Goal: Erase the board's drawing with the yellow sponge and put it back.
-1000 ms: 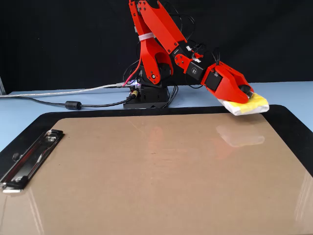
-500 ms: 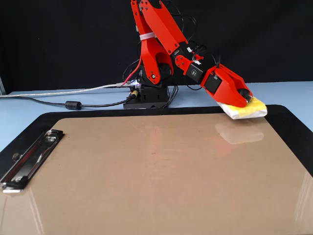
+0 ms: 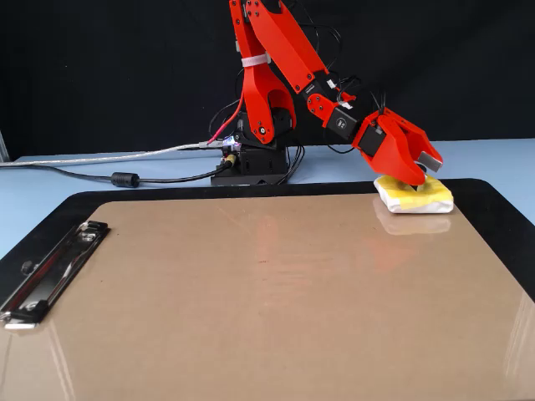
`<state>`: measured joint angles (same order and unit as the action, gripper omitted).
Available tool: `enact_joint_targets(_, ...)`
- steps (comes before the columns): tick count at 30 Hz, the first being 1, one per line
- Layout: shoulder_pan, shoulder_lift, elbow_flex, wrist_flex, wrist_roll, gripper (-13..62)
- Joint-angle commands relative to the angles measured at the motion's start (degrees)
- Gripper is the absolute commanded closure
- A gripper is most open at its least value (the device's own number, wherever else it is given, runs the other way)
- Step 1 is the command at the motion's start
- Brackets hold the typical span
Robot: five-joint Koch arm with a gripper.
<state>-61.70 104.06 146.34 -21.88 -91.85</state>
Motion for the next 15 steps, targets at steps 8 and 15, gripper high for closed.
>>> enact_joint_targets(8, 0.8, 17.1, -4.7, 2.3, -4.0, 16.3)
enact_joint_targets(15, 16.5, 30.6, -18.4, 52.1, -6.2, 16.3)
